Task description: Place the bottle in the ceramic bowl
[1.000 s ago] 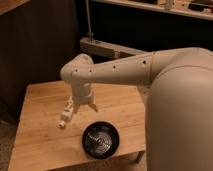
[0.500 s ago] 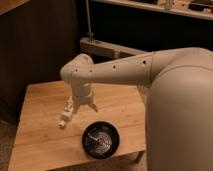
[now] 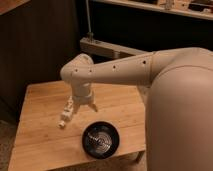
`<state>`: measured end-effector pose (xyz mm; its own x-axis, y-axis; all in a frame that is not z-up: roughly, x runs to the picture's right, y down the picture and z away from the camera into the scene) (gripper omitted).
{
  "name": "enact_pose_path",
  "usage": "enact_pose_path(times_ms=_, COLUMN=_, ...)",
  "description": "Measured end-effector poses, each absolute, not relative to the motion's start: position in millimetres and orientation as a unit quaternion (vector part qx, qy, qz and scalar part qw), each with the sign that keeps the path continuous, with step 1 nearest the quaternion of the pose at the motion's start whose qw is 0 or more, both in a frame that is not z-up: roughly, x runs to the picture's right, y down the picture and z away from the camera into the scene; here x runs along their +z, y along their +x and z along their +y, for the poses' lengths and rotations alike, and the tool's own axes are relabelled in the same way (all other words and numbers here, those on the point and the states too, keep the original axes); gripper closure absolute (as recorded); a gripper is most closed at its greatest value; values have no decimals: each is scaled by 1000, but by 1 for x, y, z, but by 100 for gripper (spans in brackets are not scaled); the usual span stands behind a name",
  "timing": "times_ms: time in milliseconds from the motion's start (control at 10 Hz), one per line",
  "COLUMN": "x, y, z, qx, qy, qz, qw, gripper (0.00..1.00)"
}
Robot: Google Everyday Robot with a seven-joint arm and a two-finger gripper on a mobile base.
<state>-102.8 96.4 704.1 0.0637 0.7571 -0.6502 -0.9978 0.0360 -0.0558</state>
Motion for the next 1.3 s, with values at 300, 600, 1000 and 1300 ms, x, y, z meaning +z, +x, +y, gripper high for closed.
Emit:
enact_pose_path(times_ms=300, x=704, y=-103, z=96, qx=644, qy=-260, qz=232, qw=681, gripper=35)
enact_pose_path(times_ms=600, x=704, y=-103, z=97, qx=644, qy=-260, qz=232, qw=682, gripper=35)
enact_pose_path(times_ms=1000, x=721, y=-107, z=75, qx=649, qy=-273, qz=228, qw=673, gripper=35)
enact_pose_path(times_ms=1300, x=731, y=-130, z=47, qx=667, qy=-270, qz=237, qw=653, gripper=35)
